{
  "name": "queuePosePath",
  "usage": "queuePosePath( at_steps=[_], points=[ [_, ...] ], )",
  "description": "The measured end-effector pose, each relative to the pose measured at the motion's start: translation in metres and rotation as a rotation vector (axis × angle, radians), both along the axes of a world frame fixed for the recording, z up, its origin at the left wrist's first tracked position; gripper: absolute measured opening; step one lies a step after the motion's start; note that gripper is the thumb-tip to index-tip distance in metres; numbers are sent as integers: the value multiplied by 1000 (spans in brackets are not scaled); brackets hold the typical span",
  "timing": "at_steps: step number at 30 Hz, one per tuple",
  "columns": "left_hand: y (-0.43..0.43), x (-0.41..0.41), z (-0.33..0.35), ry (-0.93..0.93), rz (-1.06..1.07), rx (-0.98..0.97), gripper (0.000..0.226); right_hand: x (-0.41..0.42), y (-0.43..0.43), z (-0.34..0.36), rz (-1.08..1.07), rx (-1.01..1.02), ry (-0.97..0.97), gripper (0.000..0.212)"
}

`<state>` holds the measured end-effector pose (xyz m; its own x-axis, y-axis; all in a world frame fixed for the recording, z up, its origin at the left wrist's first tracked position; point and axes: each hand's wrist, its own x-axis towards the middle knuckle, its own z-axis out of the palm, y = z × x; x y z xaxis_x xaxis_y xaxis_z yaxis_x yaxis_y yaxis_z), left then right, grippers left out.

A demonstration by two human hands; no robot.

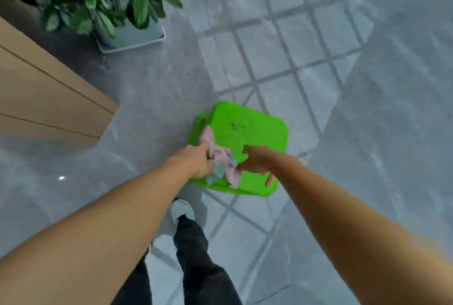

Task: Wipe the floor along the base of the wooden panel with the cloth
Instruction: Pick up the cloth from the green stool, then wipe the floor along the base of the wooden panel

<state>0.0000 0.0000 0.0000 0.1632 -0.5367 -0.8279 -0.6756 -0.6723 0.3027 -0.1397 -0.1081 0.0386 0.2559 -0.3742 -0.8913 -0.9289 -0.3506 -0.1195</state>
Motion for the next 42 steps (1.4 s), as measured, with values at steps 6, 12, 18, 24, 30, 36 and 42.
queuePosePath(
  at_steps=[6,12,18,24,30,36,42],
  points=[
    [21,-20,-101,60,248,-205,93,-12,62,-107,-549,-34,-213,59],
    [38,1,-157,228,717,-441,30,40,103,-165,-631,-419,-532,33],
    [119,63,-194,608,1360,-261,17,117,138,-191,-235,-291,-582,34],
    [199,142,-261,597,1541,-204,14,208,184,-268,-224,-47,-527,26],
    [229,208,-356,549,1557,-206,25,279,212,-370,-168,-57,-512,23],
    [231,275,-476,477,1668,-296,35,360,218,-499,-57,-122,-612,27],
    [217,330,-587,343,1718,-470,20,426,210,-615,203,-271,-887,57]
  ],
)
